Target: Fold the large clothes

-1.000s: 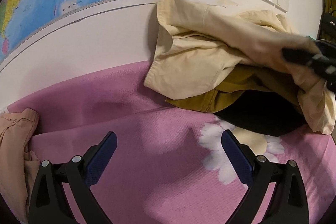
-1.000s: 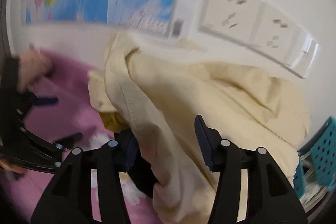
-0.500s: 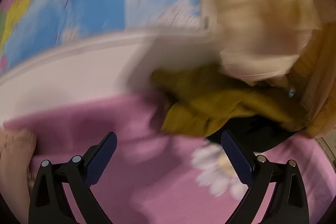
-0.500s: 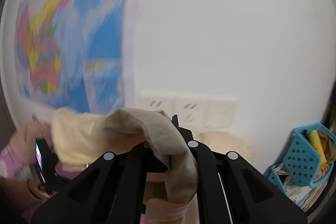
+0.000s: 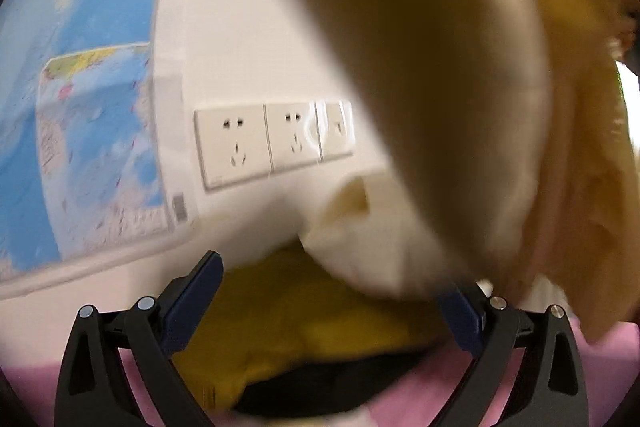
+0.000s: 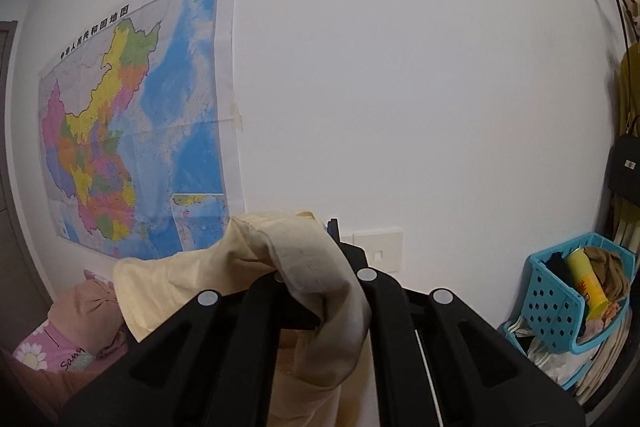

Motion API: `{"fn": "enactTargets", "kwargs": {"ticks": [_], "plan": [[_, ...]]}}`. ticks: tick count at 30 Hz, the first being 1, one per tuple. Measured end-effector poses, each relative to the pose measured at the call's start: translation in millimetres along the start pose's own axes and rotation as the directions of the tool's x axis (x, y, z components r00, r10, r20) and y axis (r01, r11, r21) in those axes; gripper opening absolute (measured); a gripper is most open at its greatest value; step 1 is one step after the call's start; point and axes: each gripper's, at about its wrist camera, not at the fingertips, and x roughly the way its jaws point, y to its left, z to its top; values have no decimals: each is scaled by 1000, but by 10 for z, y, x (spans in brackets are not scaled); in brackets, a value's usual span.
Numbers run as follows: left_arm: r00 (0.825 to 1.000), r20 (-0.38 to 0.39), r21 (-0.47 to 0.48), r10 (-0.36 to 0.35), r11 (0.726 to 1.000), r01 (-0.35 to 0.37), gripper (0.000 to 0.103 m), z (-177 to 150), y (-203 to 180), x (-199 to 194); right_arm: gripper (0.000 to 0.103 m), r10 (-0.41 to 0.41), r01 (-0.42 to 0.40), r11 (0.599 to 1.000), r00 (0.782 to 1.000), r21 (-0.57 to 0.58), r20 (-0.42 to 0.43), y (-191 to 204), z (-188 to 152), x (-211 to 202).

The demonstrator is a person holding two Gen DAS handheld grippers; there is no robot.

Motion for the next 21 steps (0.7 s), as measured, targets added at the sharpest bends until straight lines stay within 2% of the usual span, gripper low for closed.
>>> {"fn": "enactTargets", "kwargs": {"ticks": [2,3,4,6,8,10,12,15,18,21], "plan": [[999,-21,-3,-27,1000,27,86,8,-6,206,3,-6,6,1000,1000,10,-3,-52,-23,-18],[998,-28,-7,-60,998,60,66,7,-19,285,3,-13,13,1000,1000,16,-3,-83,-35,-30],[994,-47,-12,-97,995,97,36,11,-51,373,3,-21,22,999,1000,23,-5,-119,-45,-49],[981,-106,-47,-162,986,158,2,40,-104,522,3,-30,30,998,1000,48,-2,-196,-56,-111],[980,-94,-84,-177,982,169,1,117,-105,519,3,-50,49,998,999,50,8,-227,-33,-192],[986,-41,-109,-161,982,156,1,292,-75,416,3,-52,50,998,998,49,35,-225,64,-364],[983,6,-133,-181,975,180,1,500,-34,262,3,-60,58,998,995,29,79,-178,193,-592],[981,126,-125,-146,979,162,1,913,35,-139,3,-47,49,999,985,-8,168,-48,432,-991],[967,243,-179,-77,976,123,1,1389,289,-761,3,-9,15,1000,970,-22,244,102,674,-1429],[949,314,-207,-28,974,98,1,1660,523,-1327,3,44,-36,999,954,-33,296,287,843,-1866]]}}
